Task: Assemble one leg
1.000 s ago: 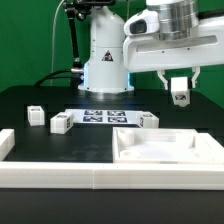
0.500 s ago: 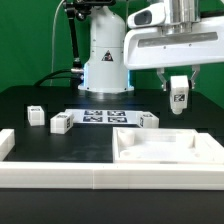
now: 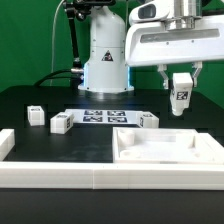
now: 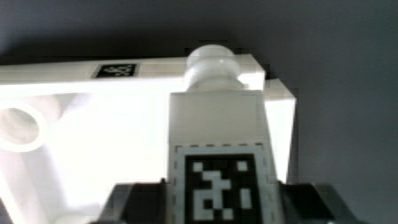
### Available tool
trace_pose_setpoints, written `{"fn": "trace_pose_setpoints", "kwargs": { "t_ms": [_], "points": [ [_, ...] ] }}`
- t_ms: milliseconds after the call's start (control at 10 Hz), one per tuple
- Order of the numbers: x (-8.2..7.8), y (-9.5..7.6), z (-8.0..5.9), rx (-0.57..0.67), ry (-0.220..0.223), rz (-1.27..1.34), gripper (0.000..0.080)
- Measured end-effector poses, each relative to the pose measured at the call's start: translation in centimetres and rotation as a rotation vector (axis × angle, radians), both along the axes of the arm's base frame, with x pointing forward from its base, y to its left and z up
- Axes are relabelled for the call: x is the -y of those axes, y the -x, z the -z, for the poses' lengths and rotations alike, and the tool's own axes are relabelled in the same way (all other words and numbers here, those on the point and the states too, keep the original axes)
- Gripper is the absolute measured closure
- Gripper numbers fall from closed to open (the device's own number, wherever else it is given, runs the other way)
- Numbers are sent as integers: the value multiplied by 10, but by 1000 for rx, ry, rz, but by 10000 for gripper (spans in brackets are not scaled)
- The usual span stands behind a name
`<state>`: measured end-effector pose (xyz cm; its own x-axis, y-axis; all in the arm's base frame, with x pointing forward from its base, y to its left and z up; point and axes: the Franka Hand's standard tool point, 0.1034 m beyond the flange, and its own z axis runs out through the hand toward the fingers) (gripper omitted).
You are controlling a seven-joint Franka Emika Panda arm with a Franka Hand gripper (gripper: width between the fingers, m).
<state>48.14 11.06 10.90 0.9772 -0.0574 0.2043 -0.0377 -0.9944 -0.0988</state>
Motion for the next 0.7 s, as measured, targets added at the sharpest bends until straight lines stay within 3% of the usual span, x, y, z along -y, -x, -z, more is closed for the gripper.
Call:
{"fn": "trace_pose_setpoints", "kwargs": {
  "t_ms": [200, 700],
  "points": [
    [0, -4, -1, 6, 2, -12, 509],
    [6, -82, -9, 103, -12, -44, 509]
  ]
}}
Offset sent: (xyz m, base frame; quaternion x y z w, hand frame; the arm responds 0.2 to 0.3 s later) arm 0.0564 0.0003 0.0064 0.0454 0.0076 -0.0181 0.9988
